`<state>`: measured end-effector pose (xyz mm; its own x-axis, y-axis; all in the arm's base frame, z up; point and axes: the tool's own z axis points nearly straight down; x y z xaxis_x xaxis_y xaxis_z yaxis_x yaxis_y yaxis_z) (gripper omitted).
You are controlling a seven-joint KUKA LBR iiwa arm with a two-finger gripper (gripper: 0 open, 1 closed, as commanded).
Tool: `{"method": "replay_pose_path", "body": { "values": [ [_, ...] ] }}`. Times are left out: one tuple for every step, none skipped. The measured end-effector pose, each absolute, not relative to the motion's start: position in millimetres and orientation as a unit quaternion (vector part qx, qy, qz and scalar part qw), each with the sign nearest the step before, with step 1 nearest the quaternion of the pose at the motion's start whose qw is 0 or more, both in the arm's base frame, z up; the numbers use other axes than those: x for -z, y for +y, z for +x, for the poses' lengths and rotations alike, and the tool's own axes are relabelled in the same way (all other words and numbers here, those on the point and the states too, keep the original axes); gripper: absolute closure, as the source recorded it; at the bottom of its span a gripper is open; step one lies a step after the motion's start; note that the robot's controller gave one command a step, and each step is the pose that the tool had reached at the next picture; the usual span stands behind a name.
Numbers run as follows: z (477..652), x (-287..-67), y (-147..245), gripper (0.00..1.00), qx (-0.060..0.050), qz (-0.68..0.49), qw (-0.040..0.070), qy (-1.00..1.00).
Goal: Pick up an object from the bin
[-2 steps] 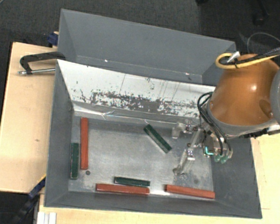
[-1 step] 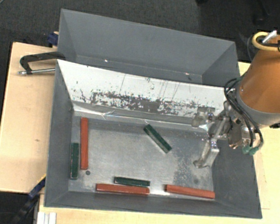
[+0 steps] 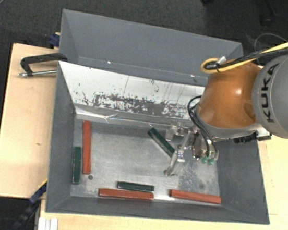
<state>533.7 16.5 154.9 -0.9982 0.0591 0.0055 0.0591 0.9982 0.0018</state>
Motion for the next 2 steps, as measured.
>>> {"method": "replay_pose_path", "body": {
  "values": [
    [575.7,-69,33,0.0,0.001,-0.113,-0.002,-0.994],
    [585.5,-71,-42,0.0,-0.001,-0.134,-0.004,-0.991]
  ]
}}
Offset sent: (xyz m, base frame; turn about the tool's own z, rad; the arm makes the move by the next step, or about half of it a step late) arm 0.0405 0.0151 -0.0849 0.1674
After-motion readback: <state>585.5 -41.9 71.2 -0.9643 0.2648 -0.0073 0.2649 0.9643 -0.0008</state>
